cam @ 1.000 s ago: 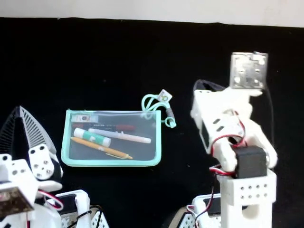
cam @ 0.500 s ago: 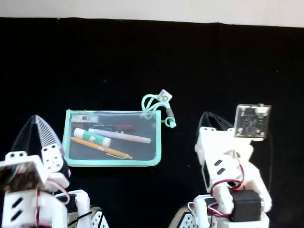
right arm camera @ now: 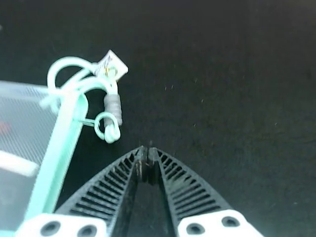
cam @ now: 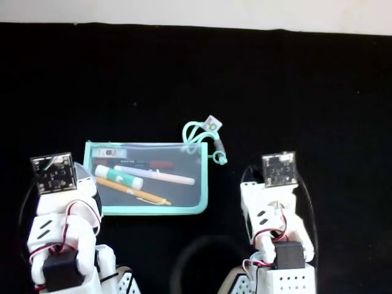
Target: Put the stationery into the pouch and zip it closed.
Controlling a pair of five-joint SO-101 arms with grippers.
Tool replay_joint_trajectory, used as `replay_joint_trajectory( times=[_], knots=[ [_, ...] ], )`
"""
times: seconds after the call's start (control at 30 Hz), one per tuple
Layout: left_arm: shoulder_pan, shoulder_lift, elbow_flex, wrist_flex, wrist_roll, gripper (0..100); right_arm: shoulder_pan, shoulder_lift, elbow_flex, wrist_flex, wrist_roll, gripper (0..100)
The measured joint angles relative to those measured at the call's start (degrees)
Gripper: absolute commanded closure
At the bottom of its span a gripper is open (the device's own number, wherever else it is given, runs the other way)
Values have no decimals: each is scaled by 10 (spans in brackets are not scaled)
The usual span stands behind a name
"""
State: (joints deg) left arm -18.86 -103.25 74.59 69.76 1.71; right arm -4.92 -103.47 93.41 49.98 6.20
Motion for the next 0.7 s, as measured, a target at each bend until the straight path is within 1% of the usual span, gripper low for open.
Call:
replay_joint_trajectory(
  times=[0.2, 0.37, 0.57, 0.7],
  knots=[
    [0, 0, 24, 0, 0, 991, 0, -7, 25, 2, 0, 971],
    [0, 0, 25, 0, 0, 990, -13, -7, 26, 63, 1, 971],
    [0, 0, 89, 0, 0, 990, -16, -7, 26, 88, 1, 971],
    [0, 0, 105, 0, 0, 990, -16, -7, 26, 91, 1, 971]
  ],
)
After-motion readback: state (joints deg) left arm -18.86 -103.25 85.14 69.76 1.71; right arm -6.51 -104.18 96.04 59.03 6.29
